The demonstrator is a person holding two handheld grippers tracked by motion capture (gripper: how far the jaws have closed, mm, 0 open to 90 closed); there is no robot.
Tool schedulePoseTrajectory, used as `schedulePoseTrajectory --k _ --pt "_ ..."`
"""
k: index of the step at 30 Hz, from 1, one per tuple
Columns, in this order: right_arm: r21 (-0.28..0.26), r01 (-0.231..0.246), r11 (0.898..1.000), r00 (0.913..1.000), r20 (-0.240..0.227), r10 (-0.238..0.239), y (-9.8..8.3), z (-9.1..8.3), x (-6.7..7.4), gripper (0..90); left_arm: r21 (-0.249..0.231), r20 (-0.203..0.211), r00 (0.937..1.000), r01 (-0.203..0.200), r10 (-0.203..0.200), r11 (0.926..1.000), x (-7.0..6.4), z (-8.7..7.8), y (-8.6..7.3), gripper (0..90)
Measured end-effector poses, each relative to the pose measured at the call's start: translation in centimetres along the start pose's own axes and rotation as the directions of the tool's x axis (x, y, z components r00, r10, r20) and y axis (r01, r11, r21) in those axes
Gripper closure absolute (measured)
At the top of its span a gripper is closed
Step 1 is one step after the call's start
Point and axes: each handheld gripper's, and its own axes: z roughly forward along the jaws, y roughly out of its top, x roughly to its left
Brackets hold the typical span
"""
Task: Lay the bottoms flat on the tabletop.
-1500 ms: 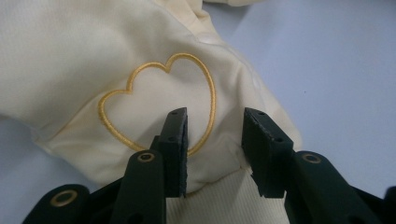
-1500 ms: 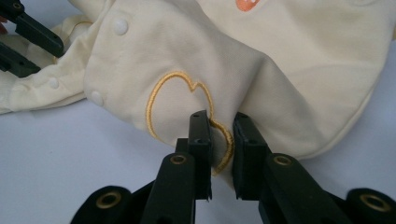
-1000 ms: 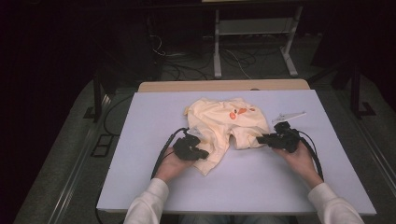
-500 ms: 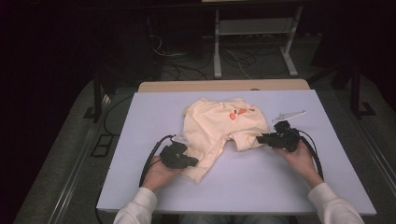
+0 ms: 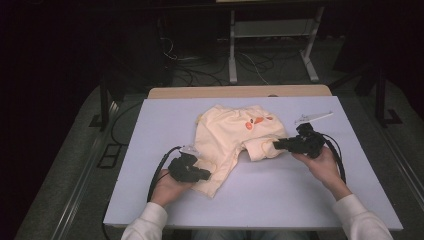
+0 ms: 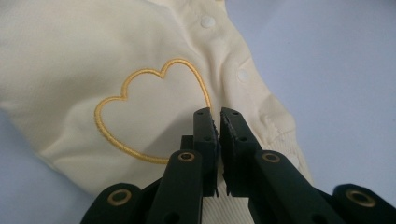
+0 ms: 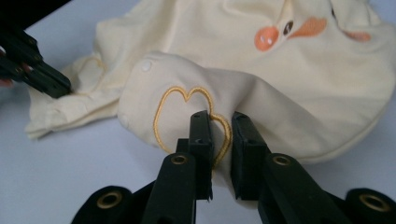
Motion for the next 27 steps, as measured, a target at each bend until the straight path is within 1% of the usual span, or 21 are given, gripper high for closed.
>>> schedulePoseTrajectory --k 1,4,6,8,10,14,17,19,20,22,23,24,27 --pt "0.0 0.0 1.0 1.0 0.0 0.0 0.0 0.0 0.0 79.2 -0.001 0.002 1.0 0.003 -0.003 1.0 0.1 0.0 0.0 83.0" --pt "-0.029 -0.015 0.999 0.9999 -0.002 0.015 1.1 0.3 -0.1 80.2 -0.008 0.006 0.9999 0.011 -0.011 0.9999 0.1 0.1 -0.1 82.9" --pt "-0.04 -0.034 0.999 0.9994 0.004 0.034 1.9 0.9 -0.4 80.7 -0.011 0.009 0.9998 0.02 -0.02 0.9997 0.2 0.1 -0.2 82.2" --pt "-0.045 -0.039 0.998 0.9991 0.014 0.04 2.6 1.6 -0.6 81.0 -0.016 0.014 0.9996 0.025 -0.024 0.9996 0.3 0.0 -0.2 81.3" --pt "-0.041 -0.046 0.998 0.9981 0.038 0.047 3.6 2.4 -0.8 81.3 -0.026 0.009 0.9994 0.032 -0.032 0.9991 0.3 0.0 -0.2 79.7" --pt "-0.017 -0.035 0.999 0.9953 0.09 0.037 5.2 4.0 -1.2 81.4 -0.03 0.009 0.9991 0.042 -0.041 0.9987 0.5 0.0 -0.2 79.7" --pt "-0.007 -0.032 0.999 0.9917 0.125 0.033 5.9 5.4 -1.5 81.4 -0.039 0.005 0.9989 0.046 -0.046 0.9982 0.5 0.0 -0.2 79.7" --pt "-0.002 -0.036 0.999 0.9891 0.143 0.036 6.0 6.3 -1.8 80.9 -0.039 0.0 0.9988 0.049 -0.049 0.998 0.6 0.0 -0.2 79.7" --pt "-0.003 -0.039 0.999 0.9883 0.147 0.039 6.0 6.6 -1.9 80.7 -0.042 -0.001 0.9984 0.056 -0.056 0.9975 0.6 0.0 -0.2 79.7" --pt "-0.007 -0.053 0.999 0.9867 0.153 0.053 5.7 7.5 -2.2 79.4 -0.043 -0.009 0.9981 0.06 -0.06 0.9973 0.7 0.0 -0.2 79.7" --pt "-0.011 -0.063 0.998 0.9856 0.157 0.064 5.5 7.9 -2.4 78.1 -0.047 -0.01 0.9976 0.068 -0.069 0.9966 0.8 -0.1 -0.2 79.7" --pt "-0.017 -0.08 0.997 0.9847 0.154 0.081 5.3 8.2 -2.6 75.6 -0.049 -0.009 0.9975 0.069 -0.07 0.9964 0.8 -0.1 -0.2 79.7" --pt "-0.019 -0.098 0.995 0.9836 0.15 0.1 4.3 8.7 -2.8 67.5 -0.055 -0.012 0.997 0.076 -0.077 0.9956 0.9 -0.1 -0.3 79.7"
